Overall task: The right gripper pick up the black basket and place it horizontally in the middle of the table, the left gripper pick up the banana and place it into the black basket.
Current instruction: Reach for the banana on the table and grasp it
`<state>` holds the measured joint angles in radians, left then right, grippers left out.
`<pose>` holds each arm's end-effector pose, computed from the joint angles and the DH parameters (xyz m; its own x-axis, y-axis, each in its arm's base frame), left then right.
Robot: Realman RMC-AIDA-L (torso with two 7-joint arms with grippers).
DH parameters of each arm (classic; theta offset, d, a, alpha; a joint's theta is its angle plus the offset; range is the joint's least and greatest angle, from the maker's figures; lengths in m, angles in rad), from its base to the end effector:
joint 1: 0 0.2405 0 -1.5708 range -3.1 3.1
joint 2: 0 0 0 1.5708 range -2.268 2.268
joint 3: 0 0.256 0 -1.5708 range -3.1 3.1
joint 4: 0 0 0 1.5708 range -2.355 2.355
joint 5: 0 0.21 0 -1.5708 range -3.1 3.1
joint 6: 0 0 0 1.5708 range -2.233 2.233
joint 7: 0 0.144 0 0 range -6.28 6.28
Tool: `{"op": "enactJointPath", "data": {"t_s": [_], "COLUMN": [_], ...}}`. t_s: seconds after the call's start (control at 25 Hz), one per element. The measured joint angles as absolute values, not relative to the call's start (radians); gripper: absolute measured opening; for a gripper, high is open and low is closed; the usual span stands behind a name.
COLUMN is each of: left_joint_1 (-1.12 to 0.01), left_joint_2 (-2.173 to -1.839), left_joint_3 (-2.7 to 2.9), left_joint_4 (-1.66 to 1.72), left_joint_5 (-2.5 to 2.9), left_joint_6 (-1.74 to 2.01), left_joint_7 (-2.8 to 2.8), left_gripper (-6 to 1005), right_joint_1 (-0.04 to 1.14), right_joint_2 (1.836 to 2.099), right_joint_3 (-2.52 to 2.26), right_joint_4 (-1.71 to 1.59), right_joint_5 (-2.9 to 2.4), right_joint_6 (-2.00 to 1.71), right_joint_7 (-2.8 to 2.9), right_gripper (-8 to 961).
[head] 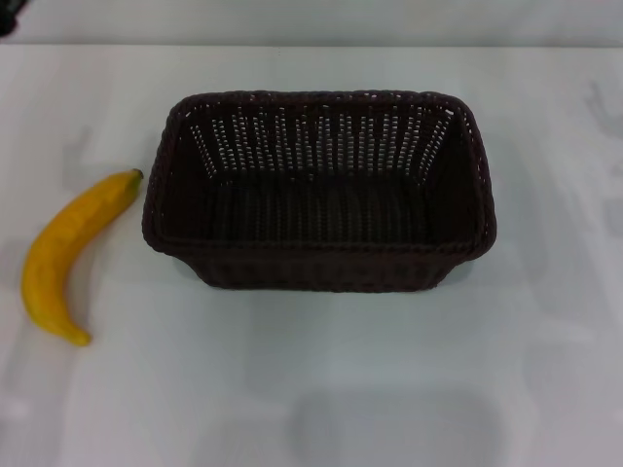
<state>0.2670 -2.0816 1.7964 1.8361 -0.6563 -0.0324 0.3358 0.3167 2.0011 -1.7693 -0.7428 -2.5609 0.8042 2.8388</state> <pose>-0.1908 0.2932 0.0897 0.6471 0.0285 0.7619 0.7598 -0.1062 -0.6414 0.2813 0.3861 0.0646 0.8433 0.1874 -0.5038 -0.5212 0.0564 -0.8515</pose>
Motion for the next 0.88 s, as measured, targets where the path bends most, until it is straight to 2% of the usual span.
{"op": "enactJointPath", "data": {"t_s": [0.32, 0.44, 0.64, 0.88], "left_joint_1": [0.234, 0.179, 0.137, 0.143], "left_joint_2": [-2.081, -2.078, -2.079, -2.08], "left_joint_3": [1.621, 1.505, 1.348, 1.307], "left_joint_4": [2.005, 2.019, 2.016, 2.004], "left_joint_5": [-0.647, -0.706, -0.8, -0.778], "left_joint_6": [-0.611, -0.857, -1.094, -1.157], "left_joint_7": [0.255, 0.205, 0.192, 0.159], "left_gripper": [890, 890, 890, 890], "right_joint_1": [0.31, 0.301, 0.302, 0.297], "right_joint_2": [2.001, 1.999, 1.998, 1.998], "right_joint_3": [-1.749, -1.749, -1.749, -1.736], "right_joint_4": [-0.77, -0.786, -0.803, -0.822], "right_joint_5": [-2.561, -2.561, -2.562, -2.566], "right_joint_6": [0.787, 0.786, 0.774, 0.764], "right_joint_7": [2.839, 2.839, 2.839, 2.839], "right_gripper": [833, 833, 833, 833]}}
